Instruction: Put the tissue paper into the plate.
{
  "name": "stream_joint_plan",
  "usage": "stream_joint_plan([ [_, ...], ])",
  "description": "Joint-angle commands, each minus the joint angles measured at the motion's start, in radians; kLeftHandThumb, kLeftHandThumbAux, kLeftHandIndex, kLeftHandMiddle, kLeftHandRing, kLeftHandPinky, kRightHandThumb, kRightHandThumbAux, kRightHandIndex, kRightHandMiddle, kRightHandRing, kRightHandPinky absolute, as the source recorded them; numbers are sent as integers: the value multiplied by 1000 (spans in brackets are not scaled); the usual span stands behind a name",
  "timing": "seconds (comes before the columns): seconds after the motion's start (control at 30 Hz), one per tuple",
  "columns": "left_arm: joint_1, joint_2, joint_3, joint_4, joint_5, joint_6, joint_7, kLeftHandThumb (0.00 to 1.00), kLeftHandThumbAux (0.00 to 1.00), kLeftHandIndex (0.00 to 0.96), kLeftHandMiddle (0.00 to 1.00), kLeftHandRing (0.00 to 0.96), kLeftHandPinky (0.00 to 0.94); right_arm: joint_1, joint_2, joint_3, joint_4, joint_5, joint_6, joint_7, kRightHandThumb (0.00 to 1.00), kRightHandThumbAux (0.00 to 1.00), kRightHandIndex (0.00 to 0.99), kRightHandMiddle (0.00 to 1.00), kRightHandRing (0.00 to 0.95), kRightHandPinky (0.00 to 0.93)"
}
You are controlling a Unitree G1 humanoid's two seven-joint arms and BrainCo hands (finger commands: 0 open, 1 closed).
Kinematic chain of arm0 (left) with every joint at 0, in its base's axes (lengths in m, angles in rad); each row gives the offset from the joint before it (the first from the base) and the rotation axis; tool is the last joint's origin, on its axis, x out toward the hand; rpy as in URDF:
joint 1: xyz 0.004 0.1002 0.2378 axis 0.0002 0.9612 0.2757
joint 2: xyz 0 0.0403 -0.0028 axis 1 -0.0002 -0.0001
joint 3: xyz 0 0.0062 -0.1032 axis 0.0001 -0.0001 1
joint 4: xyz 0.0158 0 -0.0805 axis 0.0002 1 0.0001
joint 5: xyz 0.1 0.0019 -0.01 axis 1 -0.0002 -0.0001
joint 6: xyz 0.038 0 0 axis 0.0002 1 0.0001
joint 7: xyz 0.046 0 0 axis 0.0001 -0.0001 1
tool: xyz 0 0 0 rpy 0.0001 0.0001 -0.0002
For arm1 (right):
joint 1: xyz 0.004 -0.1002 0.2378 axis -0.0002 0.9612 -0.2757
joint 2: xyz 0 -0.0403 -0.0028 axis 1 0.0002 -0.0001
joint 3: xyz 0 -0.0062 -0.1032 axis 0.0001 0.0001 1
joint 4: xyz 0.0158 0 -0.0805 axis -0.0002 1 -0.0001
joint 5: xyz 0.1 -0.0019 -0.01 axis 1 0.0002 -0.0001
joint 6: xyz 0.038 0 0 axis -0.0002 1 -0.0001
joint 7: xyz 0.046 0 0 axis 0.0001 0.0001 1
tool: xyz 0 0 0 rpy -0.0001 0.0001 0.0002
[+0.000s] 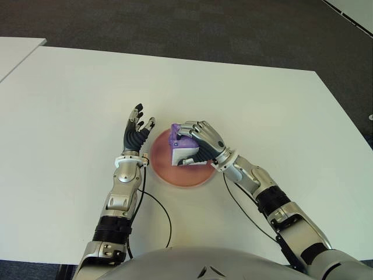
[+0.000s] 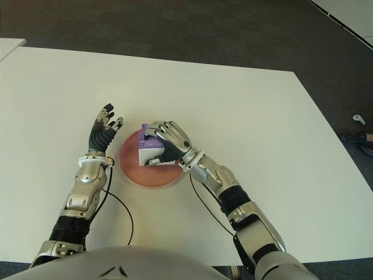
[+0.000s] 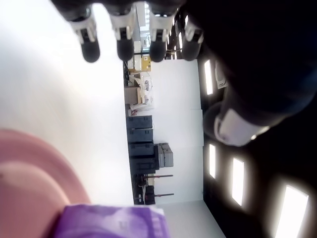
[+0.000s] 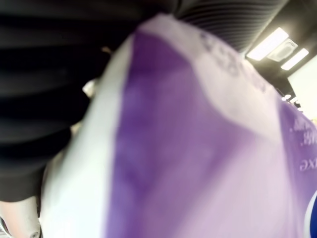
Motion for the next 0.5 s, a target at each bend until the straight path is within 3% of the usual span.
stream_joint_plan([
  [0.03,5,7,11,36,-7,9,-9,0,595,0,0,0,0,-10,14,24,67,-18,13,-20,749,704,443,848,857,840],
  [0.2,-54,41,46,215,-29,-70,-28,0,594,0,0,0,0,-25,22,52,105,-32,22,-34,748,703,443,845,856,839],
  [0.33,-88,72,64,337,-40,-149,-45,0,583,0,0,0,0,-27,13,72,128,-21,26,25,747,703,443,837,840,837],
  [0.5,-108,84,58,397,-19,-211,-30,0,549,0,0,0,0,-28,-3,84,134,8,9,86,729,704,443,806,799,786],
])
